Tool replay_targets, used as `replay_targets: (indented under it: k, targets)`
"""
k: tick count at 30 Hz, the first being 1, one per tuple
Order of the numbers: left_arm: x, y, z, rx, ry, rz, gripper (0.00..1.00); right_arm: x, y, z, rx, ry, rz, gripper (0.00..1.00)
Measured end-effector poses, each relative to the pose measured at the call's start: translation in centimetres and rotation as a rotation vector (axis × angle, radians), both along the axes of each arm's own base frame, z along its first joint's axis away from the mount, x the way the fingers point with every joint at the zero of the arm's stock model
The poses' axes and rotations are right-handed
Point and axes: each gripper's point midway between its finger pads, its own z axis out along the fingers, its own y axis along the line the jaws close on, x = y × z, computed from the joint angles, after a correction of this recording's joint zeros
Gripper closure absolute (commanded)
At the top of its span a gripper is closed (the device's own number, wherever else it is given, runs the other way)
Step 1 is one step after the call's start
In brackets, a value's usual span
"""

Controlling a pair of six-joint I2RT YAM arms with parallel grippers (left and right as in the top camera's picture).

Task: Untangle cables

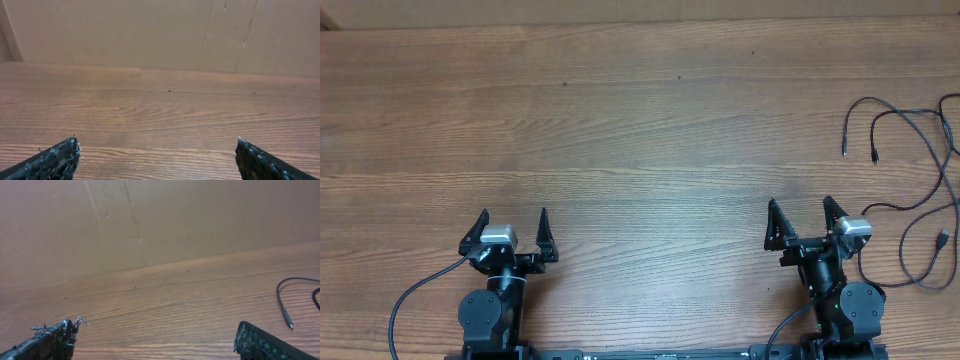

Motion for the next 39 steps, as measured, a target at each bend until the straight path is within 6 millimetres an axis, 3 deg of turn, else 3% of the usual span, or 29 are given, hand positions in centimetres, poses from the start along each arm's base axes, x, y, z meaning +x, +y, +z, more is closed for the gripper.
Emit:
replay_targets:
  k: [39]
  targets:
    - [0.0, 0.0, 0.0, 0.0, 0.0, 0.0, 0.0, 0.1, -1.1, 0.0, 0.0, 0.0, -0.048, 0.0]
